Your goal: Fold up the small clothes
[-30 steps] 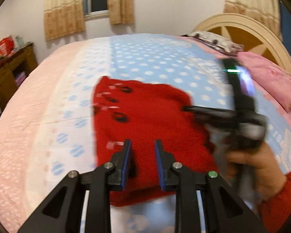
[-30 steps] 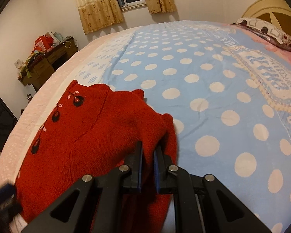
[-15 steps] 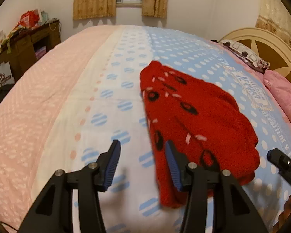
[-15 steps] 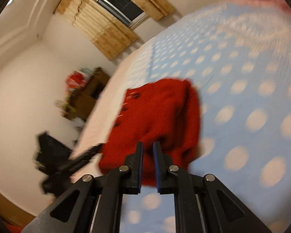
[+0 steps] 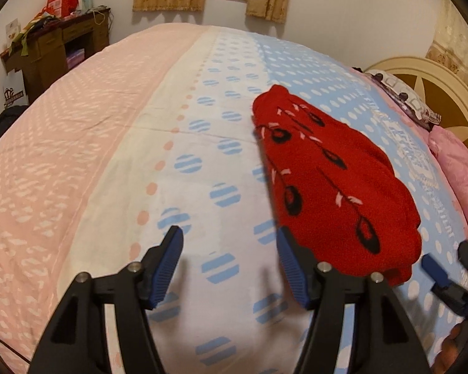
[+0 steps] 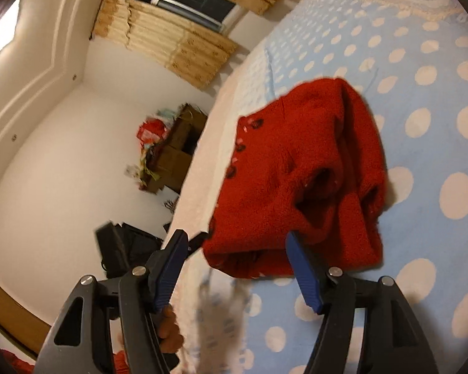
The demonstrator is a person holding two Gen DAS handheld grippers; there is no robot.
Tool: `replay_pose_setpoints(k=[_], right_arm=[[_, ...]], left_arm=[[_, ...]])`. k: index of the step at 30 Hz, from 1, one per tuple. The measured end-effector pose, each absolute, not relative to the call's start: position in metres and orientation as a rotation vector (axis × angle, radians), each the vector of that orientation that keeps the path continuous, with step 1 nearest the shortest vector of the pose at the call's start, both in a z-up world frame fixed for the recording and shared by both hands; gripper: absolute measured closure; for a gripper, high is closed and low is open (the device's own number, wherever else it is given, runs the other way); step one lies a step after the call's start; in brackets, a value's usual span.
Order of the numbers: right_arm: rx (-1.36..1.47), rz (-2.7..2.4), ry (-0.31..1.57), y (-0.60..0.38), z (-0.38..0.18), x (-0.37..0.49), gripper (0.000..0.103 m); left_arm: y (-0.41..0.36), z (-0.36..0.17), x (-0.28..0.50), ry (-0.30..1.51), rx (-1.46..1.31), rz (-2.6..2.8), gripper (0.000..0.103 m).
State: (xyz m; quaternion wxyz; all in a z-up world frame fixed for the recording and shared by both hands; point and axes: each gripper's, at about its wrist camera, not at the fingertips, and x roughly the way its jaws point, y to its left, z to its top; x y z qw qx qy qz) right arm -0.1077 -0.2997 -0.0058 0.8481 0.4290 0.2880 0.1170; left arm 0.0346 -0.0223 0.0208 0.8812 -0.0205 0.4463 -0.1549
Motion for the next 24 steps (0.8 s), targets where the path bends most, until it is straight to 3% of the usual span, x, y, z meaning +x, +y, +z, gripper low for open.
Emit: replay_pose_setpoints(k=[4,10,11,13,17,19,24], right_arm=[[0.715,0.129,0.684,-0.29,0.004,-0.099,0.037],[0.676,0.073,0.739,-0.284,-0.017,-0.076,0.039],[0.685,0.076,0.751,-0.283,-0.021,-0.072,0.042],[0.677,0.059,0.787,-0.28,-0.028,-0.067,0.07],[0.655,0.053,0.806,-0.28,-0.032,-0.066,0.075],[0.64,0.05,0.8,-0.281,-0.029,-0.067,0.084],[0.466,-0.043,0.756,-0.281,0.0,-0.077,0.087]], left_arm=[[-0.021,0.018,0.034,0.927,-0.036,-0.314,0.033],[-0.022,0.02,0.031,0.91,0.003,-0.286,0.033],[-0.022,0.02,0.03,0.907,0.014,-0.28,0.033],[-0.023,0.019,0.03,0.904,0.032,-0.272,0.033],[-0.024,0.016,0.031,0.91,0.041,-0.274,0.033],[-0.024,0.016,0.031,0.91,0.045,-0.275,0.033],[-0.019,0.018,0.032,0.906,0.044,-0.28,0.033]])
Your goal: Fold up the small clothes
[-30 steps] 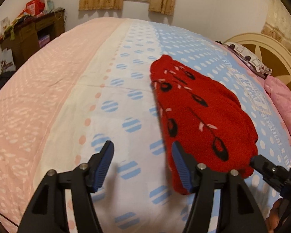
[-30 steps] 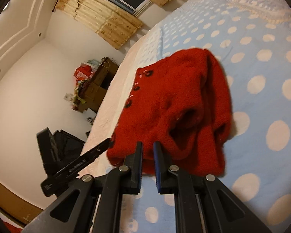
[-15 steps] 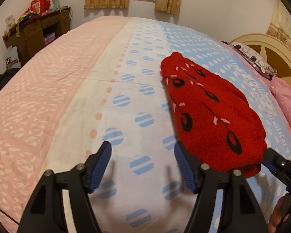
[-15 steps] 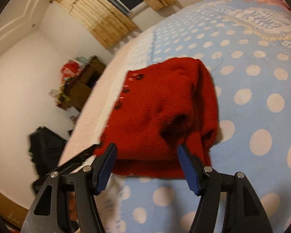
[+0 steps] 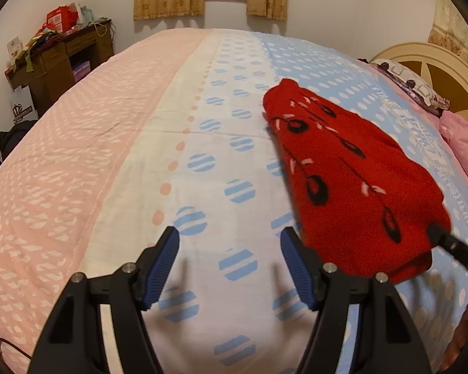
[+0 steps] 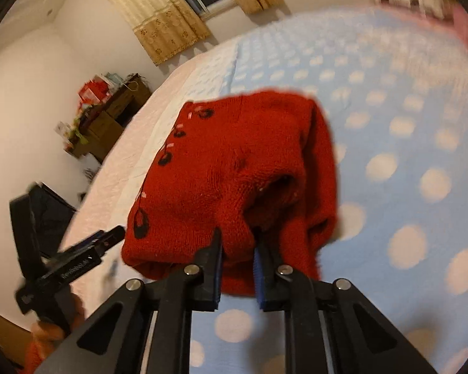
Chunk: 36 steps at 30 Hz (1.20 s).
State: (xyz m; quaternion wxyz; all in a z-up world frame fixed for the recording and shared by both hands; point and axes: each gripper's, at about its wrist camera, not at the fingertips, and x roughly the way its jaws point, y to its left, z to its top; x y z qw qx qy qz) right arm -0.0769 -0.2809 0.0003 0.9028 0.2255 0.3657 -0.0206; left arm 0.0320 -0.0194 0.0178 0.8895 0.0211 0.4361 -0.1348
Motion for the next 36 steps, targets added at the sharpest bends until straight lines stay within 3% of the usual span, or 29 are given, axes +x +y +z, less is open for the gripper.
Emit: replay_pose_setpoints(k=[4,9,16,24,29,36], right_arm=[[0.393,-0.07,0.77,-0.284,0.005,-0.087,0.087],[0.269,-0.078,0.884,-0.265,-0.028,-0.091,0.087],[0.25,-0.078,0.869,-0.266,-0.031,-0.094,0.087],[0.469,-0.013,0.77,-0.3,0.003,-0.119,0.081],[0.462,-0.097,0.703,-0.326,0.032,-0.094,0.081],[0.664,-0.027,0.753,-0.369,0.003,-0.02,0.072]], left_arm=[[-0.017,0.018,0.033,0.904,0.032,-0.279,0.033],[-0.019,0.018,0.036,0.906,0.033,-0.276,0.033],[-0.031,0.033,0.049,0.907,-0.028,-0.354,0.033],[-0.066,0.036,0.069,0.883,0.004,-0.393,0.033],[-0.08,0.026,0.076,0.912,-0.005,-0.389,0.033],[-0.084,0.014,0.069,0.908,0.01,-0.362,0.033]])
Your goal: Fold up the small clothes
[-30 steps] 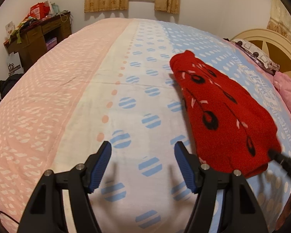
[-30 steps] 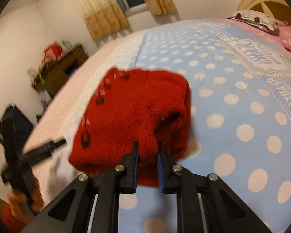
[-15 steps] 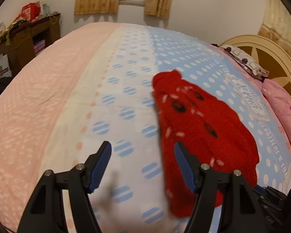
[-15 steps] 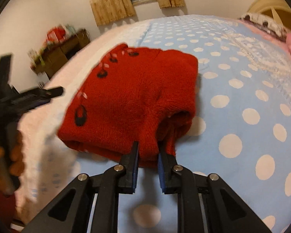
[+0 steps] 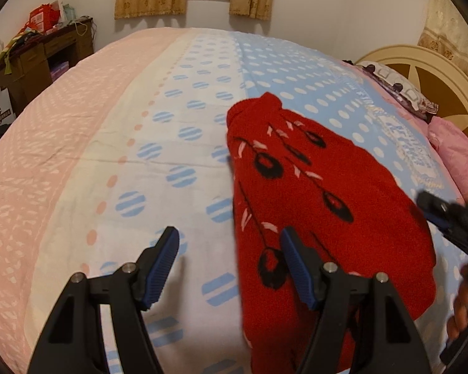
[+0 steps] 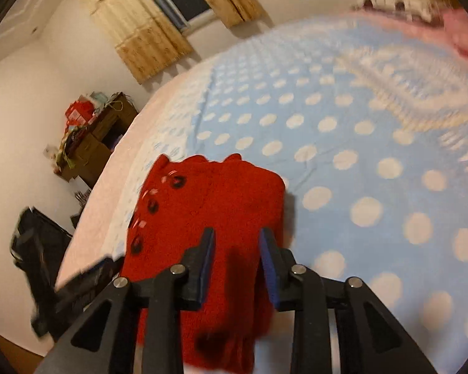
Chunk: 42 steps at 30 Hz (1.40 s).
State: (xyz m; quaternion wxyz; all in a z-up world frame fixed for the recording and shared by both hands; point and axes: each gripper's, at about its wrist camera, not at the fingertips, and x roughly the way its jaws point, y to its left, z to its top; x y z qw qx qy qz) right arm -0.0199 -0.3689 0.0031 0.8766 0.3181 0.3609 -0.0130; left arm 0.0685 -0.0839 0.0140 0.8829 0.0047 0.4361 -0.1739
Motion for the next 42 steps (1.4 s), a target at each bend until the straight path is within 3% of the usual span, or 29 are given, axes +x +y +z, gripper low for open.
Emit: replay_pose_setpoints(k=[3,7,10,13,18,24,30,42], right_arm=[[0.738,-0.006,0.766,-0.374,-0.013,-0.004,0.069],[0.545,-0.055,0.853,-0.349,-0.018,0.02,0.07],[0.372,-0.109,0.887,-0.332,-0.016,0.038,0.081],[0.272,-0.158,0.912,-0.328,-0.016,0.059,0.087],[0.247,-0.196,0.925,-0.335,-0.024,0.084,0.087],[0.224,-0.202,0.87,-0.332,-0.02,0.072,0.087],[0.347,-0.098,0.711,-0.33,0.018,0.003,0.086],[0.336,-0.076,0.803,-0.292,-0.01,-0.039,0.086]], left_arm=[[-0.09,0.011,0.065,0.882,0.061,-0.359,0.033],[-0.097,0.009,0.063,0.856,0.101,-0.342,0.033],[-0.1,0.006,0.061,0.834,0.108,-0.324,0.032],[-0.105,0.005,0.059,0.812,0.147,-0.291,0.025],[-0.111,0.005,0.064,0.828,0.169,-0.277,0.023],[-0.116,0.004,0.056,0.797,0.214,-0.267,0.023],[-0.116,0.005,0.06,0.812,0.205,-0.268,0.023],[-0.118,0.006,0.052,0.801,0.247,-0.259,0.023]])
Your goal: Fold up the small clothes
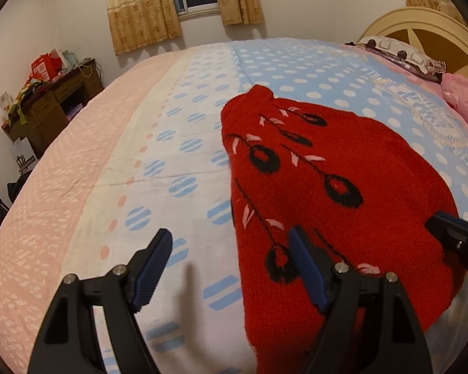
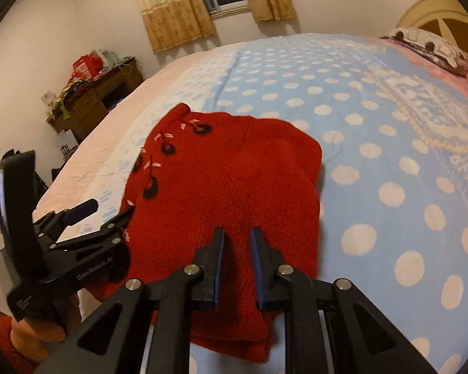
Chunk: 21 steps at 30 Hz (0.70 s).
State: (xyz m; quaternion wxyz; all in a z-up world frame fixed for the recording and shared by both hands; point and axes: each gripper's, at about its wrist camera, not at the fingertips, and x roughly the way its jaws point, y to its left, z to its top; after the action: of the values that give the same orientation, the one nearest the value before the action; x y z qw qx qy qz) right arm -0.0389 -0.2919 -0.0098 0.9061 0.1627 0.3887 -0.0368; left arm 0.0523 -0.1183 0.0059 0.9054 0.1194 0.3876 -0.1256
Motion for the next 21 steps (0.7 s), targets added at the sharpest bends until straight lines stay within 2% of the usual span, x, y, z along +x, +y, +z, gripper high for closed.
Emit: replay_pose_setpoints(k=[8,21], right_arm=[[0.197,-0.134,0.811,-0.272,-0.012,-0.045,0.086],[0.292,-0.116,0.751,-0.275,-0.011,-0.07,0.086]], left_arm=[[-0.115,0.007,0.045,0.814,0.237,-0.264,0.023],[-0.096,0.01,0.036,0.844,0.15,-0.303,0.023]])
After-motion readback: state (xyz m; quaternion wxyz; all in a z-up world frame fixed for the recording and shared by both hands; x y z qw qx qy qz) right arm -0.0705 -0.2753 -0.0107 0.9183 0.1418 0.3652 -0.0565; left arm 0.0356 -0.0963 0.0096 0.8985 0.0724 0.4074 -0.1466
